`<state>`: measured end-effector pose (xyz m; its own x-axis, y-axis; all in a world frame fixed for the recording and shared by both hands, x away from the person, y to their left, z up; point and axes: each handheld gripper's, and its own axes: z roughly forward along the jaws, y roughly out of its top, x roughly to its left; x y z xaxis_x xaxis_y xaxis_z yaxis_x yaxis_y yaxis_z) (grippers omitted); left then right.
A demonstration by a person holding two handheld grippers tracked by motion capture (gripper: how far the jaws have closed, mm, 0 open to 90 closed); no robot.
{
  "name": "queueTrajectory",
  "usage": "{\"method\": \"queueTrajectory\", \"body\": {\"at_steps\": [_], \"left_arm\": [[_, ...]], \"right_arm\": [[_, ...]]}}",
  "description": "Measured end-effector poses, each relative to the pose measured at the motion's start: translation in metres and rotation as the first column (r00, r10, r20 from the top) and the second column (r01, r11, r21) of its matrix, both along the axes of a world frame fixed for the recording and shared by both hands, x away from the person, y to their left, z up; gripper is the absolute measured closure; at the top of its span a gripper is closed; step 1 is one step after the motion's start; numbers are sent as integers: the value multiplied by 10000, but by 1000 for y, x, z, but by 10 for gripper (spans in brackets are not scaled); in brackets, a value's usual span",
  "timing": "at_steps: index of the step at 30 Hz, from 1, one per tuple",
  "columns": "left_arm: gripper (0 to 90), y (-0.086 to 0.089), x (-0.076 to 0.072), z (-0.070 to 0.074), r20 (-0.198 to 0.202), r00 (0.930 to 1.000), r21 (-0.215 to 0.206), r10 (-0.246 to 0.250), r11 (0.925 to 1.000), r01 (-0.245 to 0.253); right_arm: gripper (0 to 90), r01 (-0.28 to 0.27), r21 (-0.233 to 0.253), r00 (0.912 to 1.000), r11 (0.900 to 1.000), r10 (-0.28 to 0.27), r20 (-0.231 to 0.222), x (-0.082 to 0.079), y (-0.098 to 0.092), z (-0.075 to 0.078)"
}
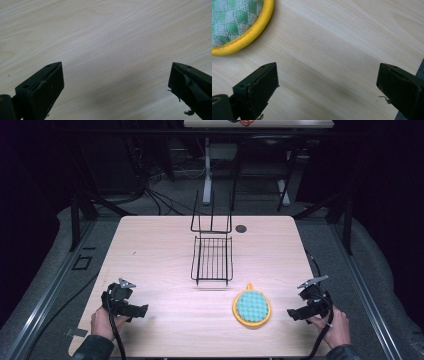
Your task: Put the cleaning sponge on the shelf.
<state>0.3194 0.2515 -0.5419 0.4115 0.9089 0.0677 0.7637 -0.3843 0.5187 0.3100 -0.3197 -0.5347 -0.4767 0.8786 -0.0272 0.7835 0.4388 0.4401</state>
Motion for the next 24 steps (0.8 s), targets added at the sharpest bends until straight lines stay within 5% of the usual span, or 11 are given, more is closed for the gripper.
{"method": "queueTrajectory", "body": {"at_steps": [24], "left_arm": [[2, -1, 1, 0, -99, 9997, 244, -224, 9994, 226]], "right_arm": [[34, -313, 517, 9994, 9982, 305, 161, -1, 14, 12]]}}
